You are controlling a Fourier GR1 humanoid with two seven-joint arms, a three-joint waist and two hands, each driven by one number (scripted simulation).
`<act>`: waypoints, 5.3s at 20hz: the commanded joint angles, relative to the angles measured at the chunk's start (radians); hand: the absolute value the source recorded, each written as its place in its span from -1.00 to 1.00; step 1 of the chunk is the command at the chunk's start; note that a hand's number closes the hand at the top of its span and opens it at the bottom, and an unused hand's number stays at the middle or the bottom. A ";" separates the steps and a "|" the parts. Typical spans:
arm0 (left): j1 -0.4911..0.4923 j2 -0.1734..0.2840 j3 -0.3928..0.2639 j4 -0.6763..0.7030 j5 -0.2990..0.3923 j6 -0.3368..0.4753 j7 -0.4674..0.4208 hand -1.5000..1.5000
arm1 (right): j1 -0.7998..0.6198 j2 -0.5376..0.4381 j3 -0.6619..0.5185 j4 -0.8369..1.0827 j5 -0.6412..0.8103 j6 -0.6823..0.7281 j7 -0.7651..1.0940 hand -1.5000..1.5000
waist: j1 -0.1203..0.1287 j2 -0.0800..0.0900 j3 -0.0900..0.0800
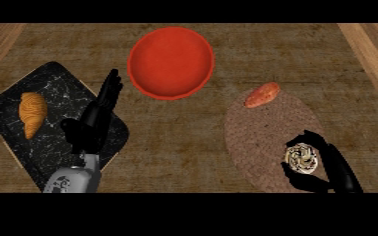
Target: Pick the cupcake from the placemat and place it in the bowl
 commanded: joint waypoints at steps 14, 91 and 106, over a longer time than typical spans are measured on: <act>-0.041 -0.001 -0.001 0.047 0.010 -0.031 -0.010 0.00 | -0.438 0.221 0.893 -0.069 -0.137 -0.191 0.097 1.00 | 0.053 0.011 0.012; 0.011 -0.028 0.004 -0.026 -0.014 -0.034 0.019 0.00 | -1.434 0.151 0.092 1.200 -0.440 -0.223 -0.250 -1.00 | 0.034 0.015 0.012; -0.039 -0.010 0.045 0.012 0.004 -0.058 0.016 0.00 | -1.316 -0.012 -0.006 1.137 -0.519 0.158 -0.319 -1.00 | 0.023 0.013 0.012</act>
